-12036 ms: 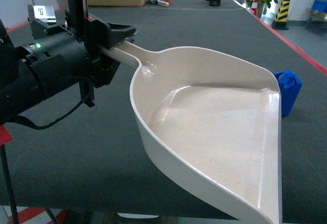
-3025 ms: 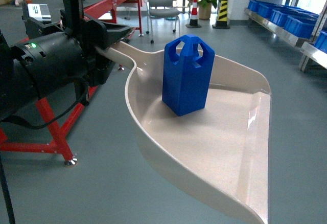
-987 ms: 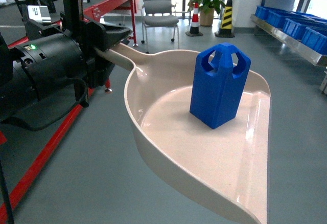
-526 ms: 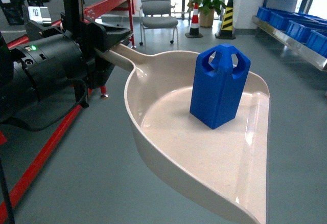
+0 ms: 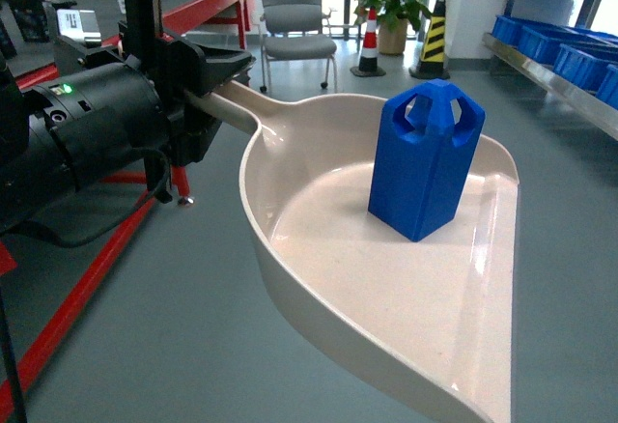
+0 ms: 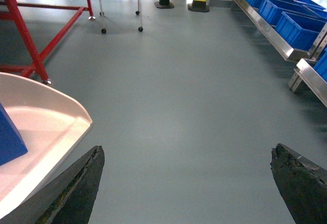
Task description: Place part in tray to right shelf
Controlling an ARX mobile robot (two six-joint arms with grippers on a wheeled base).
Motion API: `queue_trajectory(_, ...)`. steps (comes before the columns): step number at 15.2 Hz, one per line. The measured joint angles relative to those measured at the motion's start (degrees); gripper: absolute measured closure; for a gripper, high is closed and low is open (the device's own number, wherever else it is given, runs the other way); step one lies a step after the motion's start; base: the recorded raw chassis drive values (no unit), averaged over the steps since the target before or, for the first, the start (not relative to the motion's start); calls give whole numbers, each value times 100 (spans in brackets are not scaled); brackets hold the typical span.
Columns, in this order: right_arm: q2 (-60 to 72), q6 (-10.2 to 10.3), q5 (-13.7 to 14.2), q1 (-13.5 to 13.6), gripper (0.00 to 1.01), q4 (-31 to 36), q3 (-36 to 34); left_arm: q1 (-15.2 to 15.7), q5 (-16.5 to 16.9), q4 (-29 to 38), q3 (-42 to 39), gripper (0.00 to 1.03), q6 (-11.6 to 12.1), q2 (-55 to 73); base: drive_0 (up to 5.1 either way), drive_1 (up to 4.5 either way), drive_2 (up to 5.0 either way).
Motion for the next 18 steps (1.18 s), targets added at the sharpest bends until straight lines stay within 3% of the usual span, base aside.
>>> queue_trajectory(18, 28, 0, 0, 0, 3, -37, 0, 0, -2, -63, 0, 91, 7, 0, -4, 423, -431)
